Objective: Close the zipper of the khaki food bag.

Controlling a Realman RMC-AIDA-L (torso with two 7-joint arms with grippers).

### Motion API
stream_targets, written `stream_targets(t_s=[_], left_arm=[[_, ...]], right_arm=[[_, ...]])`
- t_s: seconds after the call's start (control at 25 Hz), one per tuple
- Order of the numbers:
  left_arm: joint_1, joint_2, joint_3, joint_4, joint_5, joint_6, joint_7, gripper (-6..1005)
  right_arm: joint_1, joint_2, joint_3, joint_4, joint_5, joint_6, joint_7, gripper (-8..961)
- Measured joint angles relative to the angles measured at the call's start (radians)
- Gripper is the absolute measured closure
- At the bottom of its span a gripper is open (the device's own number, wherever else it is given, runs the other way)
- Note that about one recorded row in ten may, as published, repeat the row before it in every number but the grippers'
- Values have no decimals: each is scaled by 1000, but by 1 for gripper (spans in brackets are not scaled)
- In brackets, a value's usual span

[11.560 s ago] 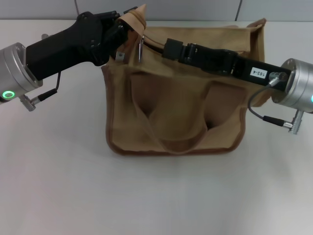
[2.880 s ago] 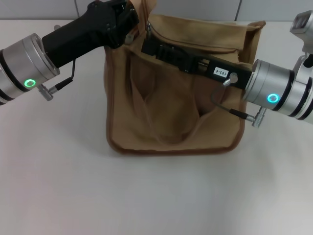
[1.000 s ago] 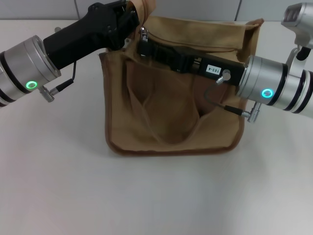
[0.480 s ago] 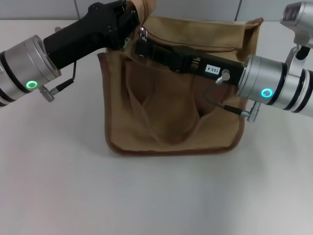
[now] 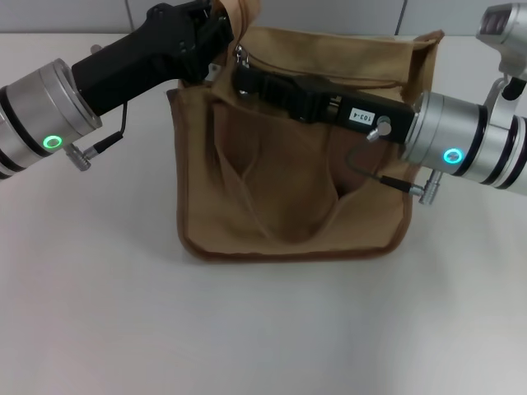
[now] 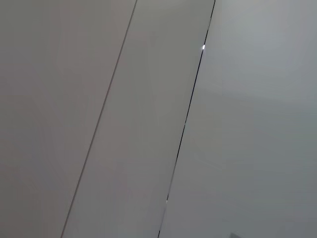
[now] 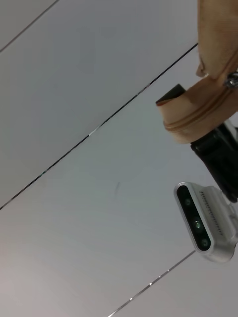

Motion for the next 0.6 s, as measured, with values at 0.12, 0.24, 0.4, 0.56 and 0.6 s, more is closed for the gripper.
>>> stream_targets(t_s=[0.12, 0.24, 0.4, 0.56, 0.6], left_arm=[[5, 1, -2, 0, -7, -3, 9, 970], [21, 1, -1, 0, -32, -10, 10, 969], [52, 1, 5, 0, -83, -23, 10, 969], [70, 3, 6, 0, -107, -26, 10, 968], [72, 3, 5, 1, -109, -26, 10, 968]], right_arm=[[-15, 0, 0, -3, 2, 0, 0, 954], [-56, -2, 6, -25, 5, -2, 5, 955], [-122, -6, 11, -63, 6, -4, 18, 955], [-171, -8, 11, -102, 7, -3, 46, 956], [-180, -8, 11, -105, 6, -3, 48, 956]])
